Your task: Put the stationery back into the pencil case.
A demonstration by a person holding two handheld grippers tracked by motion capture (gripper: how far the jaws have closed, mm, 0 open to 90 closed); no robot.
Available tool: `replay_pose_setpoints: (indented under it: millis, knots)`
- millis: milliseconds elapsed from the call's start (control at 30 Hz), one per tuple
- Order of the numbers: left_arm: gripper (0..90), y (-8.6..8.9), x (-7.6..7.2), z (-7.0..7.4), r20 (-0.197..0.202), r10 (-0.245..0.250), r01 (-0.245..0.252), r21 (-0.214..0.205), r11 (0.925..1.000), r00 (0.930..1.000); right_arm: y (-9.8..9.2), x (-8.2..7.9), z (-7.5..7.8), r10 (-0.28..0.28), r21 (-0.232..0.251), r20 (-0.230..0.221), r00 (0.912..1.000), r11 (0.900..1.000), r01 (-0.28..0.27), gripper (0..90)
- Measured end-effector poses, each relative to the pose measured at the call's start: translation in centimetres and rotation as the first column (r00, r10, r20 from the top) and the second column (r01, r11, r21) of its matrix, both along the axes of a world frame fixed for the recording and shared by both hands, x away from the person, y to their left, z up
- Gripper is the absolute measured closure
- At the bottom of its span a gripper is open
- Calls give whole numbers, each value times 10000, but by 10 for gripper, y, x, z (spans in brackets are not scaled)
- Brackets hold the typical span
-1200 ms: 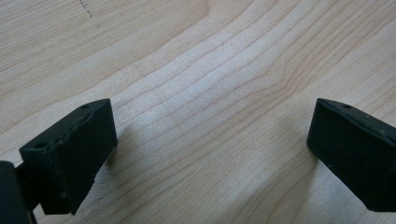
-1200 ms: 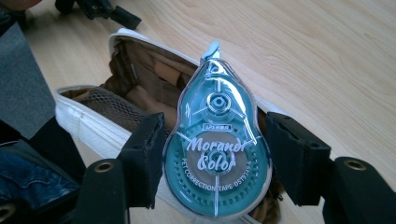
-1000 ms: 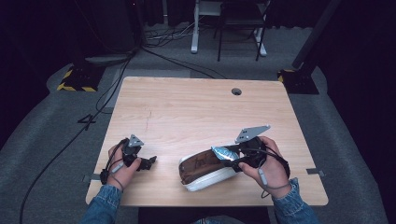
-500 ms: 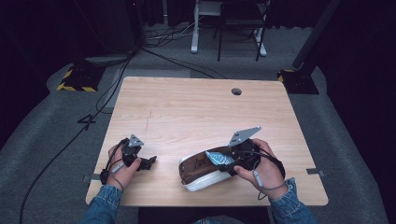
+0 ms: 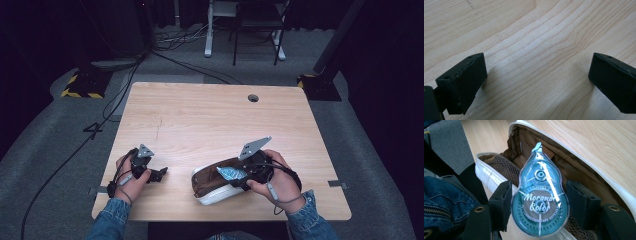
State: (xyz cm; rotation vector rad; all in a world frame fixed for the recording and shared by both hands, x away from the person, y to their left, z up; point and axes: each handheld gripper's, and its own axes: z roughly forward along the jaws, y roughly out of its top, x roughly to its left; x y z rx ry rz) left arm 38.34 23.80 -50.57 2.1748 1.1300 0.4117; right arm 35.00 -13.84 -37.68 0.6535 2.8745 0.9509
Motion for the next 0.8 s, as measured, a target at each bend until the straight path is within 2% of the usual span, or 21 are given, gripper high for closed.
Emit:
replay_pose_setpoints:
  millis: [200, 300, 500, 567, 633, 667, 800]
  knots:
    - [23, 0, 0, 0, 6, -1, 1, 14, 10000, 10000, 4, 2, -4, 261, 164, -264, 9993, 9995, -256, 395]
    - [23, 0, 0, 0, 7, 2, -2, 16, 10000, 10000, 5, 3, -5, 303, 166, -255, 9992, 9994, -299, 395]
    - [23, 0, 0, 0, 6, -3, 3, 16, 10000, 10000, 8, 6, -13, 439, 46, -563, 9974, 9990, -437, 390]
    - [23, 0, 0, 0, 4, -2, 2, 15, 10000, 10000, 8, 6, -14, 457, 72, -459, 9979, 9989, -454, 386]
    - [23, 0, 0, 0, 8, -7, 7, 8, 10000, 10000, 10, 6, -16, 423, 142, 22, 9991, 9990, -424, 274]
    - [23, 0, 0, 0, 9, -6, 6, 7, 10000, 10000, 10, 6, -16, 333, 125, 265, 9991, 9994, -336, 262]
    - [23, 0, 0, 0, 1, -12, 12, 15, 10000, 10000, 8, 7, -15, 222, 247, 351, 9991, 9994, -230, 264]
